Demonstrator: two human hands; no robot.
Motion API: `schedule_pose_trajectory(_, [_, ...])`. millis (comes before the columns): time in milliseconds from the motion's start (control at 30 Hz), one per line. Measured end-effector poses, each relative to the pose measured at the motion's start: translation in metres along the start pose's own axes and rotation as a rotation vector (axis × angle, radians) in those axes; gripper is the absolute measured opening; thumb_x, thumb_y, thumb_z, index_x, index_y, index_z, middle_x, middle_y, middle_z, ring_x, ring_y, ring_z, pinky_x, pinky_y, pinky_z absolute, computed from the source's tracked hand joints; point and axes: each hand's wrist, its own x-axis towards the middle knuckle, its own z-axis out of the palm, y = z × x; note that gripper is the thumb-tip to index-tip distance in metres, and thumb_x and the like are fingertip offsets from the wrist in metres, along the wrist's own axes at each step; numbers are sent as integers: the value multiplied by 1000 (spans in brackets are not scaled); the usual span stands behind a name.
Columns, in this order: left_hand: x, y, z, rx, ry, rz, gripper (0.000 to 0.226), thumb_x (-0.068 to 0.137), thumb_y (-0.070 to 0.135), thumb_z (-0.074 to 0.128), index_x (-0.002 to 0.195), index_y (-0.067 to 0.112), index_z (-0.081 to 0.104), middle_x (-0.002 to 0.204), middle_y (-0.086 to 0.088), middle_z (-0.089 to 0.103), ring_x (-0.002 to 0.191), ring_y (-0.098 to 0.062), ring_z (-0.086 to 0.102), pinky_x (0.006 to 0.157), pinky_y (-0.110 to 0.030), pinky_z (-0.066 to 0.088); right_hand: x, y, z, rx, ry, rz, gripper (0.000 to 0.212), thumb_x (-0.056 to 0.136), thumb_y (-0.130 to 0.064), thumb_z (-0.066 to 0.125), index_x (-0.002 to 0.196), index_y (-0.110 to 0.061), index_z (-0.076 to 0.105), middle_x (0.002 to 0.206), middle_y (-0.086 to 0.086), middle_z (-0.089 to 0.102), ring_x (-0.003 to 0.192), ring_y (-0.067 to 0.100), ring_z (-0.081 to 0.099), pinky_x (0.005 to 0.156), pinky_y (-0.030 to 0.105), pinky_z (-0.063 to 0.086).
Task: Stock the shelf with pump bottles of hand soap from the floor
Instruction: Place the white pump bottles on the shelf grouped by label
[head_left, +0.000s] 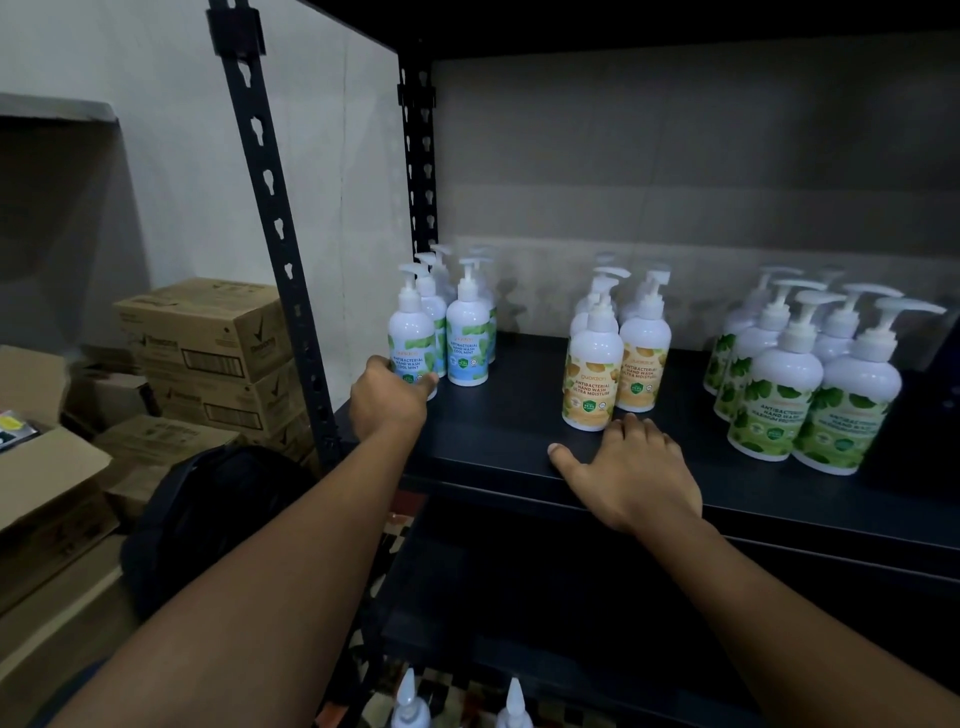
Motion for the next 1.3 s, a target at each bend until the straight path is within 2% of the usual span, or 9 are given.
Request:
schedule_pose_trajectory(367, [1,0,4,26,19,12,55,79,41,82,116,8,59,118,-12,67,105,-34,65,72,-36,45,-2,-1,-1,36,3,-1,103,85,-82,16,153,-6,34,158,15,32,148,31,26,121,44,23])
schedule_pose_trajectory(500, [-10,-1,1,54,39,22,72,71,47,87,121,4,56,123,-15,57,108,-35,62,80,-41,49,-3,0,-1,65,26,-11,103,86,-82,18,151,-6,36,157,15,35,146,32,29,120,44,24])
schedule_pose_trajectory(667, [-47,-13,-10,-4,33,129,64,77,41,84,124,5,60,126,-14,55,112,-30,58,89,-33,44,-12,7,-4,164,52,-58,97,86,-82,28,147,-8,45,152,14,43,141,32,37,117,43,31])
schedule_pose_trajectory(800, [-93,-25,-24,-168,-100,123,49,82,42,80,117,13,63,121,-6,62,106,-19,61,90,-27,45,-33,25,-7,393,96,-142,69,88,-70,51,122,-11,67,131,5,59,121,24,52,98,37,45])
schedule_pose_trajectory(900, [-143,-42,-29,-259,-217,123,31,85,34,79,107,19,63,106,2,67,94,-17,66,88,-33,54,-65,42,-5,618,150,-208,48,89,-56,63,117,-18,72,126,-4,63,121,15,54,100,30,43])
schedule_pose_trajectory(1000, [-189,-53,-32,-297,-359,105,28,88,30,76,109,17,63,99,6,69,83,-12,67,76,-26,53,-101,61,4,777,218,-249,26,91,-44,66,106,-24,73,112,-14,64,113,7,54,91,18,39])
schedule_pose_trajectory(1067, [-210,-59,-34,-304,-426,92,25,89,33,75,109,22,63,99,8,69,85,-13,69,75,-23,53,-126,76,18,822,220,-226,18,92,-41,67,102,-27,72,106,-18,63,109,4,53,90,19,40])
schedule_pose_trajectory(1200, [-246,-84,-34,-250,-558,45,22,91,39,71,108,28,62,101,8,68,90,-12,69,73,-26,51,-164,96,48,893,66,-122,17,92,-39,67,101,-26,73,105,-16,64,104,1,59,91,24,49])
schedule_pose_trajectory(1300, [-265,-104,-35,-205,-622,-23,24,92,37,70,110,23,63,103,5,67,94,-13,69,77,-29,53,-180,97,60,941,-63,-81,16,92,-38,68,99,-25,73,101,-12,66,92,1,62,81,17,49])
